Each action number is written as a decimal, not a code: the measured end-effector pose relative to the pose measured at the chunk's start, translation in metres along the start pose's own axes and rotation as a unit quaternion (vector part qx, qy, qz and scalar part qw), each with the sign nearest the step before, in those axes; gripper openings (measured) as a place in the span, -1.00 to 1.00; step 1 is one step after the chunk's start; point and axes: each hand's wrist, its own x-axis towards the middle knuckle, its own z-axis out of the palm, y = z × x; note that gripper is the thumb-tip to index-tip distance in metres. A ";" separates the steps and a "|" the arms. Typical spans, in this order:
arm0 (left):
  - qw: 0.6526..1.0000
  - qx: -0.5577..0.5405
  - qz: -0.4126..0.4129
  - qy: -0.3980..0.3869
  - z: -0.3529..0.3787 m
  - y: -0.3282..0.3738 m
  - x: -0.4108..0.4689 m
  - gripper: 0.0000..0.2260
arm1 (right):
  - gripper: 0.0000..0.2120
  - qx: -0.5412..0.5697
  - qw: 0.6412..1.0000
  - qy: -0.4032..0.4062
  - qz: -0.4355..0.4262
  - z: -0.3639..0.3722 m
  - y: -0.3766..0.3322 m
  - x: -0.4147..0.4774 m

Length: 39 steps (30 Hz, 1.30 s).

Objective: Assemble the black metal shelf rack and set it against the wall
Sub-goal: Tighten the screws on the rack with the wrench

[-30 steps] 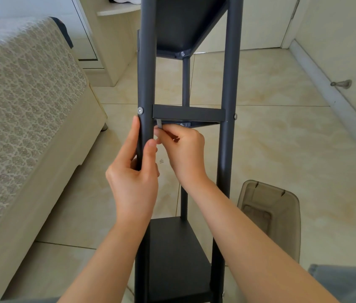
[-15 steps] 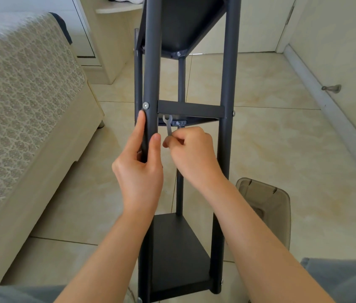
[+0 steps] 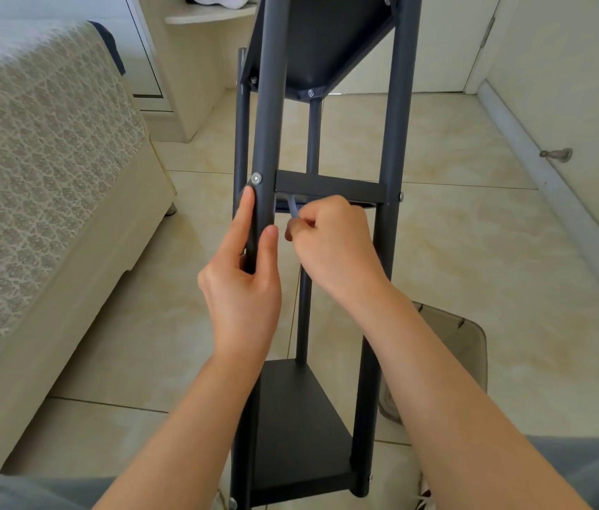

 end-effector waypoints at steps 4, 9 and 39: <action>1.000 0.005 0.005 0.004 0.001 -0.001 0.001 -0.57 | -0.58 0.007 1.000 -0.009 0.001 0.003 -0.004 0.000; 1.000 0.009 0.002 0.010 -0.001 -0.001 0.001 -0.57 | -0.59 0.014 1.000 -0.009 -0.007 0.007 -0.005 -0.003; 0.999 -0.042 -0.004 -0.001 -0.003 0.004 0.001 -0.57 | -0.83 0.104 0.976 0.135 -0.134 0.036 0.032 0.008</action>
